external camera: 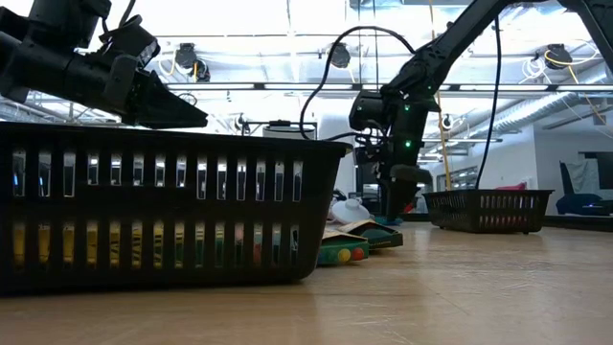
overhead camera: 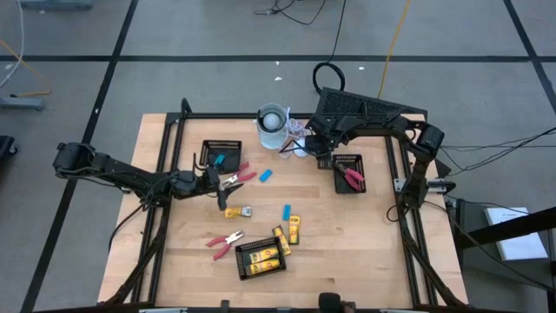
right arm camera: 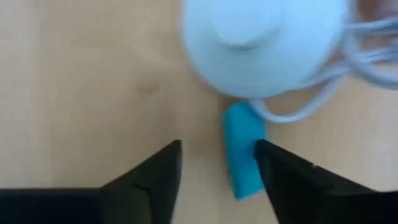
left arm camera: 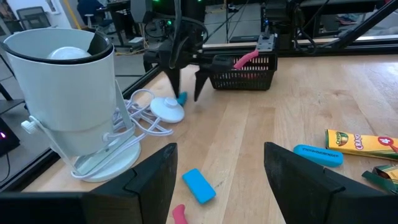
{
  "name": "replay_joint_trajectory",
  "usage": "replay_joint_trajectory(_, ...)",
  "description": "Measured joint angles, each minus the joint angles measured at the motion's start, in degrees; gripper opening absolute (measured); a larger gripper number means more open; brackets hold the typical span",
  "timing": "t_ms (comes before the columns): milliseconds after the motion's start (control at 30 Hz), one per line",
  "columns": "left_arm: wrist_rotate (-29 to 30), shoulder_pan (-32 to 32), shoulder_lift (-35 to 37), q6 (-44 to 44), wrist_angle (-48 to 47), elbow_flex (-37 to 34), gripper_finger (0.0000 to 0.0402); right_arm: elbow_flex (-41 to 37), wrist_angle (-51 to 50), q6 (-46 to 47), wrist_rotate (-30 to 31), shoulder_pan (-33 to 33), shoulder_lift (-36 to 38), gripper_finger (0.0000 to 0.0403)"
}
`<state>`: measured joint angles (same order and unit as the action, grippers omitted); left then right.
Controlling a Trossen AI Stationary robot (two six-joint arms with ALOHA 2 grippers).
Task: Pick & Place School Supplies
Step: Put the blue eraser into the top black bin
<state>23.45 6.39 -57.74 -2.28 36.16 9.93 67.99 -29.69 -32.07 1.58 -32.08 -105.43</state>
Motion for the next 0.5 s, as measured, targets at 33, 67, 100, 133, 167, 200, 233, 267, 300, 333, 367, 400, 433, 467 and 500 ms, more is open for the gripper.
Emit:
replay_joint_trajectory(33, 0.01, 0.00, 0.00, 0.00, -0.02, 0.00, 0.0243, 0.00, 0.40, 0.14, 1.60, -0.03, -0.05, 0.0219)
replay_joint_trajectory(67, 0.00, 0.00, 0.00, -0.02, -0.02, 0.00, 0.0244, -0.02, 0.49, 0.19, 2.51, -0.13, -0.17, 0.0230)
replay_joint_trajectory(100, 0.01, 0.00, 0.00, -0.02, -0.01, 0.00, 0.0243, -0.05, 0.37, 0.38, 2.82, -0.20, -0.24, 0.0240)
replay_joint_trajectory(133, 0.01, 0.00, 0.00, -0.02, -0.01, 0.00, 0.0243, -0.09, 0.46, 0.47, 3.26, -0.24, -0.22, 0.0247)
replay_joint_trajectory(167, 0.01, 0.00, 0.00, -0.07, 0.00, 0.00, 0.0244, -0.09, 0.49, 0.53, 3.88, -0.17, -0.16, 0.0253)
replay_joint_trajectory(200, 0.00, 0.00, 0.00, -0.25, 0.01, 0.00, 0.0244, -0.09, 0.32, 0.54, 3.68, -0.12, -0.15, 0.0258)
replay_joint_trajectory(233, 0.00, 0.00, 0.00, -0.32, 0.01, 0.00, 0.0243, -0.09, 0.26, 0.51, 3.17, -0.11, -0.15, 0.0260)
replay_joint_trajectory(267, 0.01, 0.00, 0.00, -0.35, 0.00, 0.00, 0.0244, -0.09, 0.28, 0.35, 3.08, -0.09, -0.15, 0.0261)
replay_joint_trajectory(300, 0.01, 0.00, 0.00, -0.37, 0.00, 0.00, 0.0244, -0.09, 0.32, 0.16, 2.77, -0.11, -0.15, 0.0262)
replay_joint_trajectory(333, 0.01, 0.00, 0.00, -0.41, 0.02, 0.00, 0.0243, -0.09, 0.39, -0.25, 2.71, -0.09, -0.15, 0.0260)
replay_joint_trajectory(367, 0.01, 0.00, 0.00, -0.44, 0.02, 0.00, 0.0244, -0.09, 0.47, -0.57, 2.02, -0.11, -0.15, 0.0257)
replay_joint_trajectory(400, 0.01, 0.00, 0.00, -0.44, 0.02, 0.00, 0.0244, -0.09, 0.50, -0.81, 1.02, -0.11, -0.15, 0.0254)
replay_joint_trajectory(433, 0.01, 0.00, 0.00, -0.40, 0.02, 0.00, 0.0243, -0.09, 0.50, -0.96, 0.09, -0.11, -0.15, 0.0249)
replay_joint_trajectory(467, 0.01, 0.00, 0.00, -0.39, 0.00, 0.00, 0.0243, -0.09, 0.48, -1.04, -0.18, -0.11, -0.15, 0.0244)
replay_joint_trajectory(500, 0.01, 0.00, 0.00, -0.39, 0.00, 0.00, 0.0244, -0.09, 0.46, -1.26, -0.15, -0.11, -0.15, 0.0239)
